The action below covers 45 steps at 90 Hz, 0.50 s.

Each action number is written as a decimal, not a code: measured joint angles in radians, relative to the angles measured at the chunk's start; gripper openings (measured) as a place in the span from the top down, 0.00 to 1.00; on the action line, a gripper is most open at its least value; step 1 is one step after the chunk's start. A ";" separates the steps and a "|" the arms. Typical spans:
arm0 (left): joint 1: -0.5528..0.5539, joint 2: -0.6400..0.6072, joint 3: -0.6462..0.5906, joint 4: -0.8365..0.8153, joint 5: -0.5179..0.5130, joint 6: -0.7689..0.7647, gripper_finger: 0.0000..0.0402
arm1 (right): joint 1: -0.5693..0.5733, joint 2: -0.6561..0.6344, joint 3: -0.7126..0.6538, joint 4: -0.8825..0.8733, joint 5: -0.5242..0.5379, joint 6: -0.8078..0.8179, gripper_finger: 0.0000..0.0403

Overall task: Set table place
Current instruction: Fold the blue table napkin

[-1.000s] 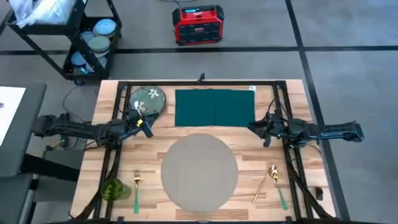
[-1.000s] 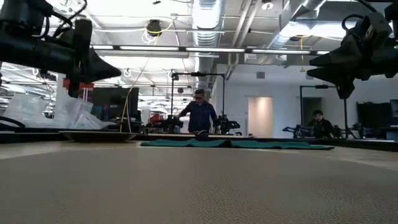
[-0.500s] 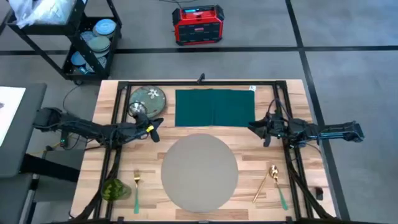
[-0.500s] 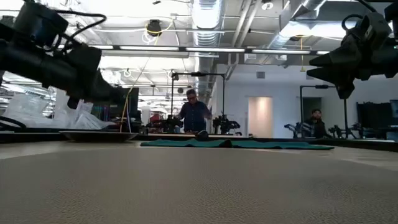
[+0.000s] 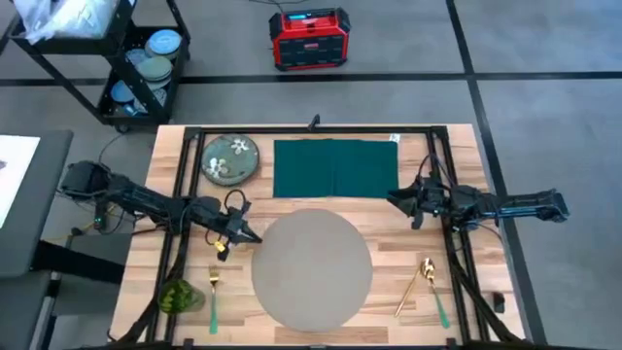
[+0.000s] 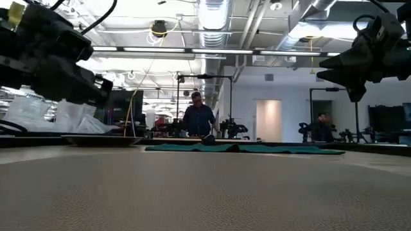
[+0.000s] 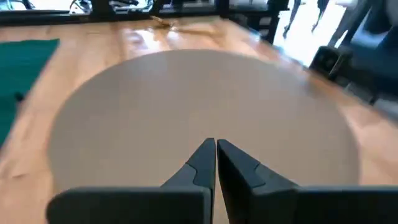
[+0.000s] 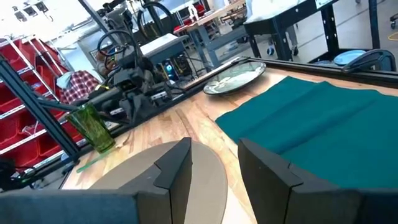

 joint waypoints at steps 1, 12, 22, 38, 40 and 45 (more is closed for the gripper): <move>-0.001 0.002 0.000 0.006 -0.002 -0.011 1.00 | 0.000 0.000 0.000 0.000 0.000 0.000 0.70; -0.001 0.007 0.000 0.105 -0.021 -0.093 1.00 | 0.000 0.000 0.000 0.000 0.000 0.000 0.70; -0.001 0.007 0.002 0.188 -0.082 -0.135 1.00 | 0.000 0.000 0.000 0.000 0.000 0.000 0.70; -0.001 0.007 0.022 0.191 -0.152 -0.184 1.00 | 0.000 0.000 0.000 0.000 -0.001 0.000 0.70; -0.001 0.007 0.028 0.176 -0.158 -0.185 1.00 | 0.000 0.000 0.000 0.000 -0.001 0.000 0.70; -0.001 0.007 0.045 0.146 -0.181 -0.186 1.00 | 0.000 0.000 0.000 0.000 -0.001 0.000 0.70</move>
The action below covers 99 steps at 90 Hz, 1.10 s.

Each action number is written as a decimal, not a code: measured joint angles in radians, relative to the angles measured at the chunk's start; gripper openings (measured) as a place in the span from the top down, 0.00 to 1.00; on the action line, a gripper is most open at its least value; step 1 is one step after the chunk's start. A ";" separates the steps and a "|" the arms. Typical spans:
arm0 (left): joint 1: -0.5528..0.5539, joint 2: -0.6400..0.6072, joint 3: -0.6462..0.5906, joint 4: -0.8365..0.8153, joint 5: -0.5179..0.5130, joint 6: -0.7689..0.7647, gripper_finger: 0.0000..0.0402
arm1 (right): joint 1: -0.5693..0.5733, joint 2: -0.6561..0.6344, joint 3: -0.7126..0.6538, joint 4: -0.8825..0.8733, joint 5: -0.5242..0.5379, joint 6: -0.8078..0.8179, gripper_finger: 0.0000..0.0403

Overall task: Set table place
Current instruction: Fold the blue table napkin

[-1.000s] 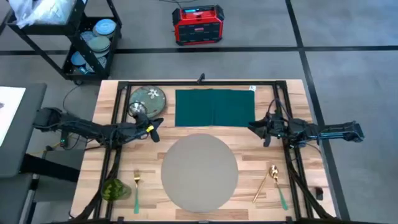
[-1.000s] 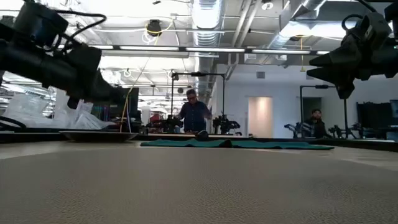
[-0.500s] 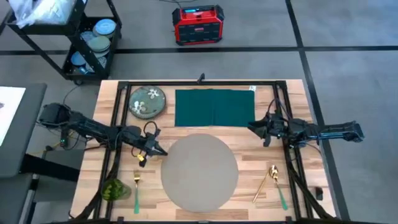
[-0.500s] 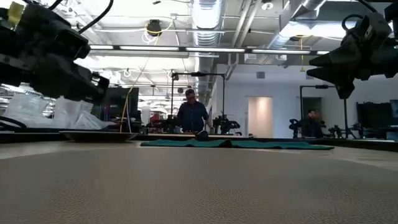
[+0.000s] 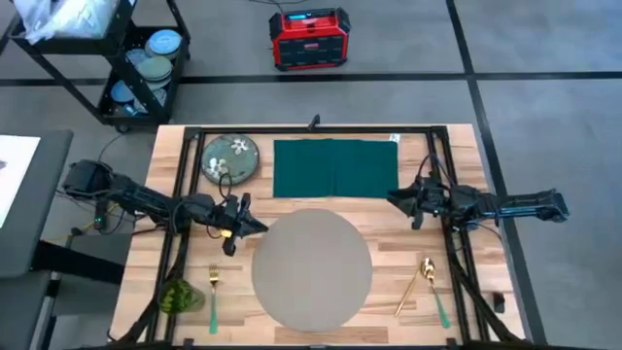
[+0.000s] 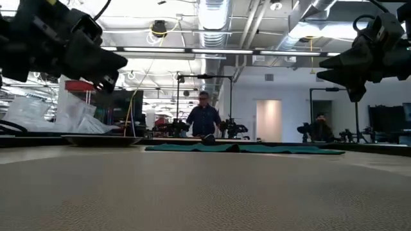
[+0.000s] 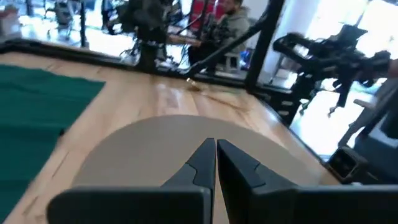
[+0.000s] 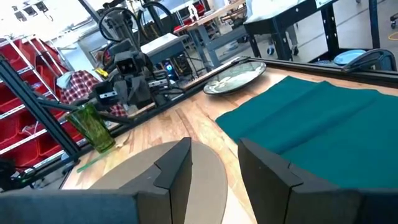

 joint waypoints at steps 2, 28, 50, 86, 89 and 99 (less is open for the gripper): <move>0.000 0.000 0.006 -0.005 -0.010 0.000 1.00 | 0.000 0.000 0.000 0.000 0.000 0.000 0.70; 0.002 0.000 0.084 -0.016 -0.079 0.029 1.00 | -0.015 0.000 0.000 0.003 0.039 -0.150 0.70; 0.049 0.000 0.204 -0.208 -0.081 -0.010 1.00 | -0.060 0.000 0.000 0.006 0.051 -0.114 0.70; 0.417 0.026 0.728 -0.947 -0.090 -0.106 1.00 | -0.135 0.014 0.153 0.084 0.102 -0.019 0.70; 0.459 0.039 0.781 -1.026 -0.088 -0.125 1.00 | -0.139 0.029 0.213 0.024 0.102 -0.045 0.70; 0.582 0.119 0.935 -1.238 -0.044 -0.109 1.00 | -0.140 0.123 0.464 -0.285 0.115 -0.203 0.70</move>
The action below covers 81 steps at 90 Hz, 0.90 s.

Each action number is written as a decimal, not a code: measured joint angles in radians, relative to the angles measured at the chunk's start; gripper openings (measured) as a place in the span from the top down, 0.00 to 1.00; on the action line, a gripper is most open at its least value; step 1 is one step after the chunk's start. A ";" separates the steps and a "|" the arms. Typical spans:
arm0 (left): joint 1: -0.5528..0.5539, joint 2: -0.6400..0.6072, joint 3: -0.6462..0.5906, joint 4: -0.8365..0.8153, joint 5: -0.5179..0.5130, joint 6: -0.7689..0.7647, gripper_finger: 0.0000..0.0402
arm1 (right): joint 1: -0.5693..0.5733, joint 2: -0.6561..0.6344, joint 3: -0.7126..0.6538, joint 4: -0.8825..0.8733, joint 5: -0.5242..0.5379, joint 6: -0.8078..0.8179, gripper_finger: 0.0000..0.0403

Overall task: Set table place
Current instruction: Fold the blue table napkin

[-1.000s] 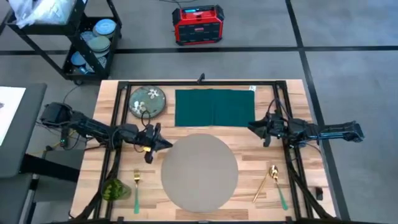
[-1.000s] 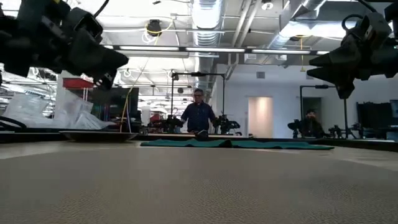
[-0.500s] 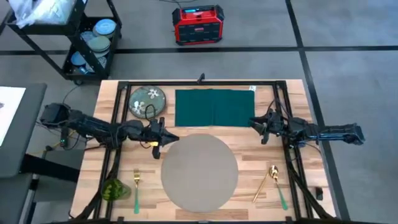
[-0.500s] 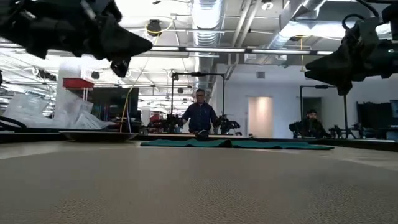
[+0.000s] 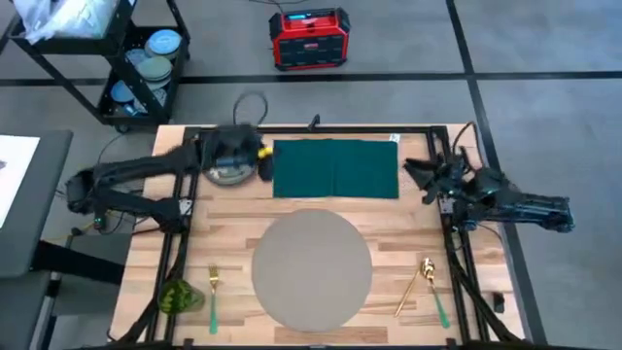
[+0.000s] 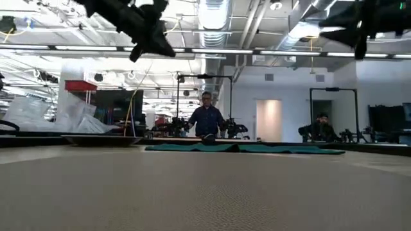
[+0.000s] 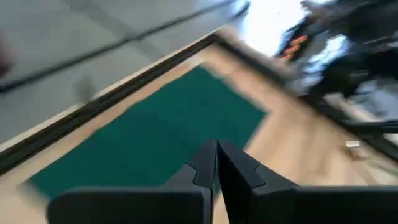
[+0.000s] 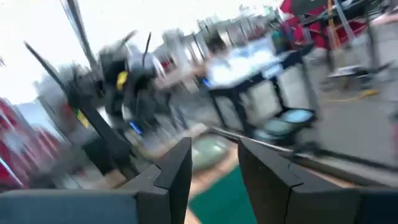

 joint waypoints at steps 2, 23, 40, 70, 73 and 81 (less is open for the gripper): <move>0.018 0.016 0.025 -0.027 0.009 0.012 1.00 | 0.000 0.028 0.048 -0.053 0.007 -0.037 0.70; 0.118 0.196 0.147 -0.126 0.196 0.095 0.98 | -0.037 0.300 0.448 -0.688 0.039 -0.162 0.67; 0.146 0.335 0.152 -0.124 0.321 0.146 0.84 | -0.141 0.362 0.515 -0.952 0.044 -0.069 0.56; 0.203 0.477 0.152 -0.113 0.351 0.180 0.56 | -0.344 0.359 0.516 -0.952 0.043 -0.076 0.43; 0.214 0.481 0.152 -0.100 0.331 0.155 0.54 | -0.360 0.359 0.516 -0.949 0.043 -0.083 0.43; 0.239 0.488 0.152 -0.067 0.203 0.023 0.51 | -0.393 0.360 0.516 -0.932 0.042 -0.085 0.43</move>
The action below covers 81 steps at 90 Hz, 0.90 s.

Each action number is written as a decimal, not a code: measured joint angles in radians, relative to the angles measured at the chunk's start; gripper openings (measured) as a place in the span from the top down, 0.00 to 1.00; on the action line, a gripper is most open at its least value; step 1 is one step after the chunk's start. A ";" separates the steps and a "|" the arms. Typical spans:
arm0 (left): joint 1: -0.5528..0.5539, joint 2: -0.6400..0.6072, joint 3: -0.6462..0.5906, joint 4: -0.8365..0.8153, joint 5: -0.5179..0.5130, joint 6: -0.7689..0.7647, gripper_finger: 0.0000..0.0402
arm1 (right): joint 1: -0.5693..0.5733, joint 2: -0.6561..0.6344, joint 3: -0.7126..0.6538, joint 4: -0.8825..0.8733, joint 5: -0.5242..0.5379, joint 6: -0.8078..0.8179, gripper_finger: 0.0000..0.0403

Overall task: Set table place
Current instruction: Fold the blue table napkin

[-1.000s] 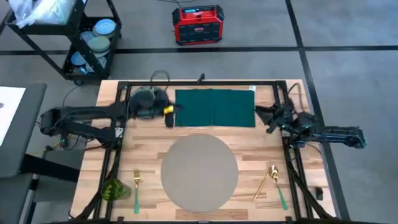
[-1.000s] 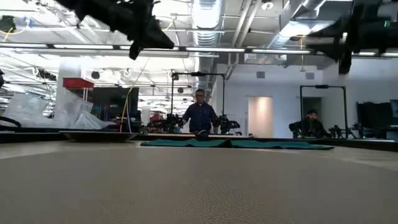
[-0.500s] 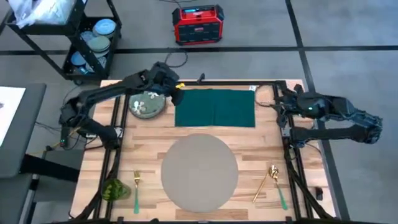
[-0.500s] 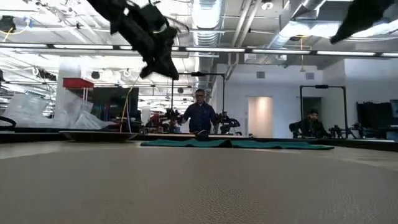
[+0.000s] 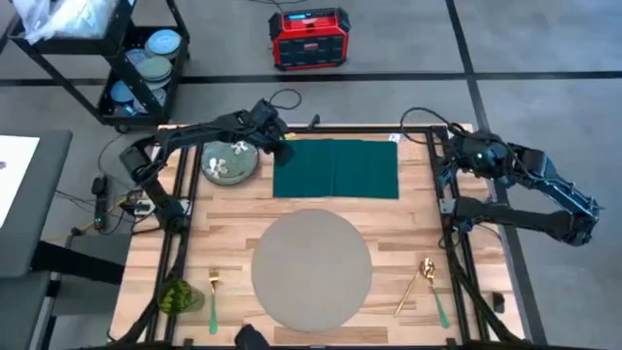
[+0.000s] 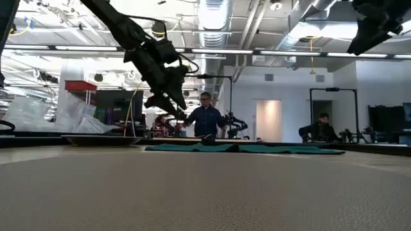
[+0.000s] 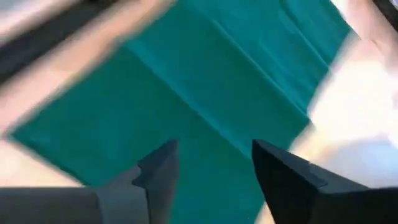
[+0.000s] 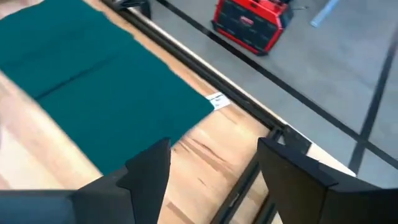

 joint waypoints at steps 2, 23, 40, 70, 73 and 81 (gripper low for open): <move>0.007 0.000 0.000 -0.001 -0.027 -0.034 0.50 | -0.006 0.000 0.000 0.004 0.000 0.000 0.43; 0.052 0.000 0.000 0.002 -0.186 -0.200 0.52 | -0.034 0.000 0.000 0.076 -0.001 -0.045 0.43; 0.060 0.090 0.091 -0.111 -0.200 -0.139 0.54 | -0.033 0.001 0.000 0.105 -0.001 -0.053 0.43; 0.013 0.399 0.469 -0.508 -0.251 0.014 0.55 | -0.033 0.001 0.000 0.103 -0.008 -0.053 0.43; 0.011 0.413 0.485 -0.517 -0.251 0.013 0.55 | -0.033 0.001 0.000 0.103 -0.008 -0.053 0.43; 0.010 0.427 0.502 -0.529 -0.260 0.002 0.55 | -0.033 0.001 0.000 0.102 -0.008 -0.053 0.43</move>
